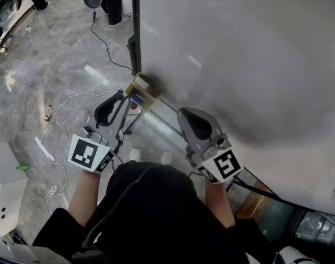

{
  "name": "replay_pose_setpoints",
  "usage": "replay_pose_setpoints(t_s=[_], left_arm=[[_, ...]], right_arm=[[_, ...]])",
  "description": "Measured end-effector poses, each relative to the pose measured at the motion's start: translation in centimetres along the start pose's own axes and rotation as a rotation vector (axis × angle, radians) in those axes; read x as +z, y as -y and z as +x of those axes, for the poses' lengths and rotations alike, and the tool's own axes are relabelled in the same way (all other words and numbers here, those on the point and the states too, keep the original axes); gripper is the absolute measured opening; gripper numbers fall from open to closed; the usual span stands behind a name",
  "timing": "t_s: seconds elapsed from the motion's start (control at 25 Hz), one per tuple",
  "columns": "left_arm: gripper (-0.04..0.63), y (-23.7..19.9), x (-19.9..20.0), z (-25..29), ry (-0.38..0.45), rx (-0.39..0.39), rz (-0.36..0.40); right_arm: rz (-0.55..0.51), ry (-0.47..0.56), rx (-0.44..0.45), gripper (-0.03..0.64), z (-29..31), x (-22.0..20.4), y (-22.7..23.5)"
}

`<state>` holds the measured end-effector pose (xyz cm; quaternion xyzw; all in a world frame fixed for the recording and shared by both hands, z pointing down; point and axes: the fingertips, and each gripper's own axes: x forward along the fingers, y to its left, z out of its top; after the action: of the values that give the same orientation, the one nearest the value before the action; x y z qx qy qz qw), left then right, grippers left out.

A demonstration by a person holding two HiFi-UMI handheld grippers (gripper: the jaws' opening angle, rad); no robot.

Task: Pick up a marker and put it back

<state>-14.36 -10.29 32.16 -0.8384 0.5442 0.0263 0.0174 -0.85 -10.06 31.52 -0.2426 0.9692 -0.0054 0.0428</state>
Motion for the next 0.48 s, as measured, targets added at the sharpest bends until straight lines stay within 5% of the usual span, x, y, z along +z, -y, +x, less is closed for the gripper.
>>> replay_pose_setpoints(t_s=[0.48], left_arm=[[0.080, 0.5, -0.7, 1.5, -0.021, -0.053, -0.010]], right_arm=[[0.000, -0.012, -0.054, 0.009, -1.1, 0.4, 0.4]])
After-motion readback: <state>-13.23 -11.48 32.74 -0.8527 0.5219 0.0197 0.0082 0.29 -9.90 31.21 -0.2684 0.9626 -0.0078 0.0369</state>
